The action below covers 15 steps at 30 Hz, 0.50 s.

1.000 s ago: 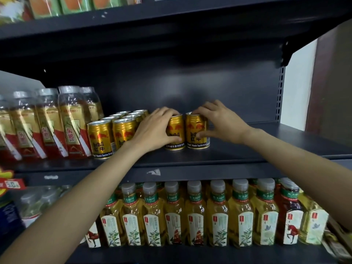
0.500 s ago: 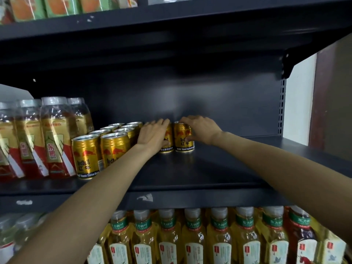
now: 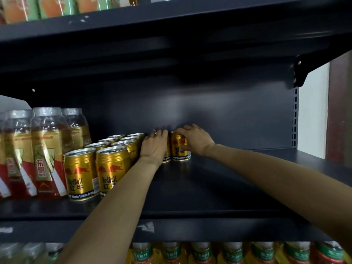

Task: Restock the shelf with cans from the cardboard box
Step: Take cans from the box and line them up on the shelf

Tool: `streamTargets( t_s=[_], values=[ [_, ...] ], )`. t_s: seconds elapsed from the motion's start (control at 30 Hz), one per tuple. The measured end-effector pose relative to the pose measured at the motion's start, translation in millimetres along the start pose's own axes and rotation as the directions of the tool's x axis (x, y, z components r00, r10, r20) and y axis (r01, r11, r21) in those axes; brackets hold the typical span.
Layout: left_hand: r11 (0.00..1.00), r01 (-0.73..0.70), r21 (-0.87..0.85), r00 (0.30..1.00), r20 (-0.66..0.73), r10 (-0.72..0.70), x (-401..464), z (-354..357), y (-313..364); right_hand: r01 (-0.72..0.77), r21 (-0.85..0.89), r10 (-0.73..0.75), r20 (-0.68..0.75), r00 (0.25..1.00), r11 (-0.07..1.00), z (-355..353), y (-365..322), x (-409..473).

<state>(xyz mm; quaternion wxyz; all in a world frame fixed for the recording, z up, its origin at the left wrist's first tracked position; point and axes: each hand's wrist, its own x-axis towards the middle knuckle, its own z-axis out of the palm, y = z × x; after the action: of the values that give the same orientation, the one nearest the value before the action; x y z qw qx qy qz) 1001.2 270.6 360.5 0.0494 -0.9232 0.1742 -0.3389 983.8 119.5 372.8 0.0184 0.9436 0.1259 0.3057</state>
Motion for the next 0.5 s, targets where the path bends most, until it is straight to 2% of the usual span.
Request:
streamTargets(
  t_s=[0.13, 0.27, 0.37, 0.5],
  values=[
    [0.997, 0.055, 0.05, 0.998, 0.025, -0.056, 2, 2, -4, 0.018, 0.032, -0.017, -0.01, 1.0, 0.999, 3, -3, 5],
    [0.992, 0.079, 0.1, 0.997, -0.022, -0.078, -1, 7, -2, -0.068, 0.1, 0.073, -0.054, 0.996, 0.993, 11, -2, -2],
    [0.994, 0.105, -0.003, 0.994, -0.027, -0.105, -8, 12, 3, -0.145, 0.203, 0.157, -0.045, 0.986, 0.968, 18, -5, -4],
    [0.983, 0.131, -0.131, 0.991, 0.051, -0.125, -15, 5, 7, -0.137, 0.259, 0.16, -0.071, 0.985, 0.956, 19, -10, 2]
  ],
)
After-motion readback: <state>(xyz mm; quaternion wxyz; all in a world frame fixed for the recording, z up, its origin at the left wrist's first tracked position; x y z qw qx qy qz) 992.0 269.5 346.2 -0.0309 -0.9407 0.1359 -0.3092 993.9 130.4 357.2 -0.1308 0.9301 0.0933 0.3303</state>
